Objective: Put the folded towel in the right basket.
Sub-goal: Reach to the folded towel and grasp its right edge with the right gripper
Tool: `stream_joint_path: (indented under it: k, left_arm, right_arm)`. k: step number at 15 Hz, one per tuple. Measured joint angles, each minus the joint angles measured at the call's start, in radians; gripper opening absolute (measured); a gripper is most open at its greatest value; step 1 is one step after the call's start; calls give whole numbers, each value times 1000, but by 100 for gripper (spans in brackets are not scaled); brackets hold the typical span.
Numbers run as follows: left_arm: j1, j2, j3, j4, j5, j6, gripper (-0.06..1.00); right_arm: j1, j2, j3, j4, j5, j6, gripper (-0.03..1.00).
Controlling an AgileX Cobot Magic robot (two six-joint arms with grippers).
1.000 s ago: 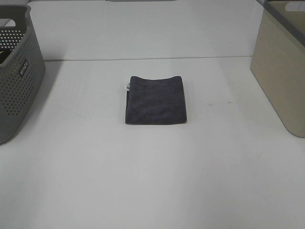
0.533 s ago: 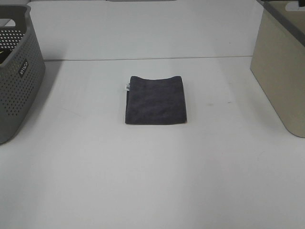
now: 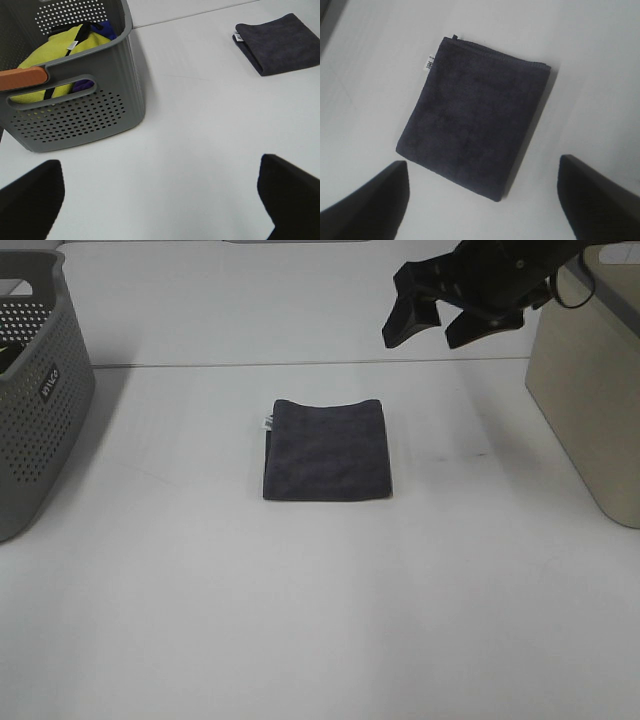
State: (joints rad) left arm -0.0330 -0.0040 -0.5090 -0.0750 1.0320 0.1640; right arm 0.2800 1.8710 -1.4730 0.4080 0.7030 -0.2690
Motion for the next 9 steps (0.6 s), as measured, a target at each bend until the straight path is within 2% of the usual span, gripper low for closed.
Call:
stream_joint_path:
  k: [2, 7, 9]
  left_arm:
    - [0, 0, 0, 0, 0, 0, 99]
    - [0, 0, 0, 0, 0, 0, 99]
    - [0, 0, 0, 0, 0, 0, 99]
  right_arm:
    - [0, 117, -106, 12, 64, 38, 75]
    - [-21, 378, -392, 34, 296, 45, 75]
    - [-45, 465, -463, 74, 352, 34, 75]
